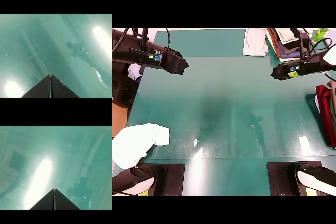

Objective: Fold the shirts.

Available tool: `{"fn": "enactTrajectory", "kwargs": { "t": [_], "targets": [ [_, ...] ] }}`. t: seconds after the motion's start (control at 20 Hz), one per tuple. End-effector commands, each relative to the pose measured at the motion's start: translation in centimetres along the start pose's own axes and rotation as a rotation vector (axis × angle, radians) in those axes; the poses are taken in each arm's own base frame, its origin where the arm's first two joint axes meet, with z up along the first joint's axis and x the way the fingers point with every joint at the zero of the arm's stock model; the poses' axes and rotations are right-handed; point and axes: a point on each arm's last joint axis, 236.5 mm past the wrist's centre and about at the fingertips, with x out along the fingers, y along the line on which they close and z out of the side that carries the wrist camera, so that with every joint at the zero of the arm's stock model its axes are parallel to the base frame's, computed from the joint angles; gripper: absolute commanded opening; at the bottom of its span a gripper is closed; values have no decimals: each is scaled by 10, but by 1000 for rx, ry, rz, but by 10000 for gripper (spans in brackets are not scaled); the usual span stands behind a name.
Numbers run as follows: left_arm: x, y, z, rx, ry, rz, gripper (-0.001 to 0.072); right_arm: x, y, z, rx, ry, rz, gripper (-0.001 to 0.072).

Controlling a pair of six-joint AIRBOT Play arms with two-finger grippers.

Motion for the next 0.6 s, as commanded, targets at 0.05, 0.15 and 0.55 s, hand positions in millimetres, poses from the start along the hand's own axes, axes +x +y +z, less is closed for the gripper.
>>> {"fn": "enactTrajectory", "kwargs": {
  "t": [0.05, 0.15, 0.55],
  "targets": [
    [0, 0, 0, 0, 1, 0, 26, 0, 1, 1, 0, -2, 1, 22],
    [0, 0, 0, 0, 0, 0, 26, 0, 1, 0, 0, -1, 2, 22],
    [0, 2, 15, 1, -63, 7, 25, 0, 1, 0, 0, 2, 2, 22]
  ]
}}
